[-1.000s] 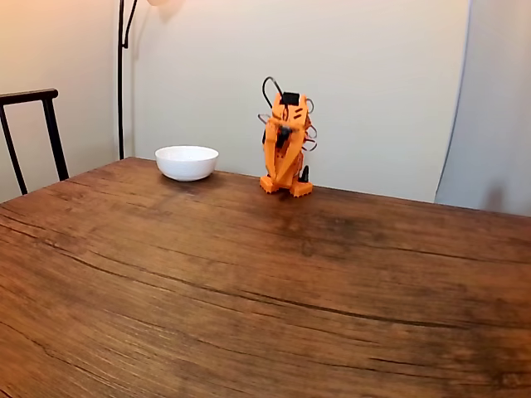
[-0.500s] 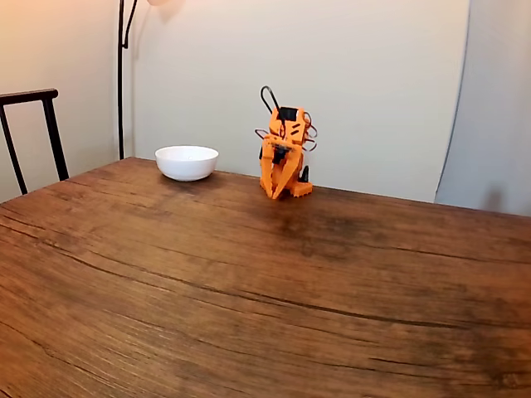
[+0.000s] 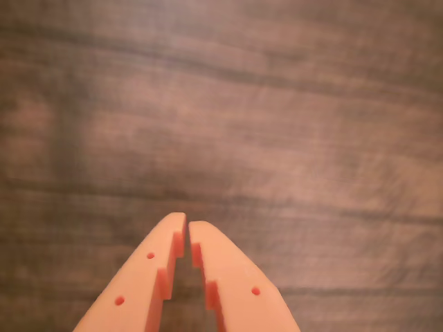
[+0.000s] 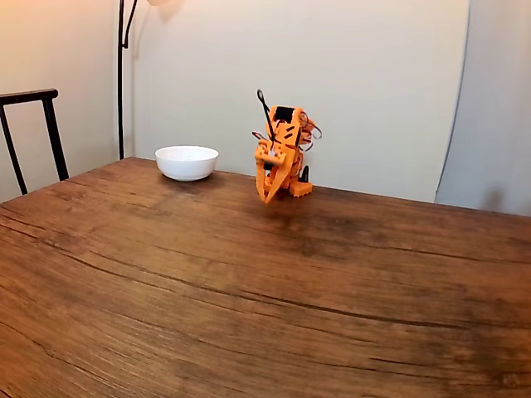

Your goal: Grasp the cube and drop it in the bowl

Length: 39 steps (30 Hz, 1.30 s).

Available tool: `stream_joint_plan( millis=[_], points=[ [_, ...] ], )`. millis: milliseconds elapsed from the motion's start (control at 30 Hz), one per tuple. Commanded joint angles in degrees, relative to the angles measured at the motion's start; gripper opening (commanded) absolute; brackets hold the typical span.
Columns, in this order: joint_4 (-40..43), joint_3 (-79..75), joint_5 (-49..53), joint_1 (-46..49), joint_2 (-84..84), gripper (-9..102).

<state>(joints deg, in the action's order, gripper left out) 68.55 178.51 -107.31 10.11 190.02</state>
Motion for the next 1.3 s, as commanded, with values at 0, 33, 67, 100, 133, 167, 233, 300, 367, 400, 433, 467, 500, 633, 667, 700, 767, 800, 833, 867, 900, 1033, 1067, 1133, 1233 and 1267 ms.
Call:
stream_joint_plan(
  millis=[0,33,67,100,133,167,233,300,367,400,433,467,500,633,667,700,767,800,833,867,900,1033,1067,1133,1233,1267],
  points=[
    [5.1,-0.3,0.3,0.4,0.3,-1],
    [6.2,-0.3,0.3,0.4,0.3,-1],
    [7.1,-0.3,0.3,0.4,0.3,-1],
    [7.7,-0.3,0.3,0.4,0.3,-1],
    [8.1,-0.3,0.3,0.4,0.3,-1],
    [8.1,-0.3,0.3,0.4,0.3,-1],
    [8.0,-0.3,0.3,0.4,0.3,-1],
    [8.0,-0.3,-0.2,0.4,0.3,-1],
    [8.0,-0.3,-0.2,0.4,0.3,-1],
    [8.0,-0.3,-0.2,0.4,0.3,-1],
    [8.0,-0.3,-0.2,0.4,0.3,-1],
    [8.0,-0.3,-0.2,0.4,0.3,-1],
    [8.0,-0.3,-0.3,0.4,0.3,-1],
    [8.0,-0.3,-0.3,0.4,0.3,-1],
    [8.0,-0.3,-0.3,0.4,0.3,-1],
    [8.0,-0.3,-0.4,0.4,0.3,-1],
    [8.0,-0.3,-0.4,0.4,0.3,-1],
    [8.0,-0.3,-0.4,0.4,0.3,-1],
    [8.0,-0.3,-0.4,0.4,0.3,-1],
    [8.0,-0.3,-0.4,0.4,0.3,-1],
    [8.0,-0.3,-0.4,0.4,0.3,-1],
    [8.0,-0.3,-0.4,0.4,0.3,-1],
    [8.0,-0.3,-0.4,0.4,0.3,-1],
    [8.0,-0.3,-0.4,0.4,0.3,-1],
    [8.0,-0.3,-0.4,0.4,0.3,-1],
    [8.0,-0.3,-0.4,0.4,0.3,-1]
  ],
)
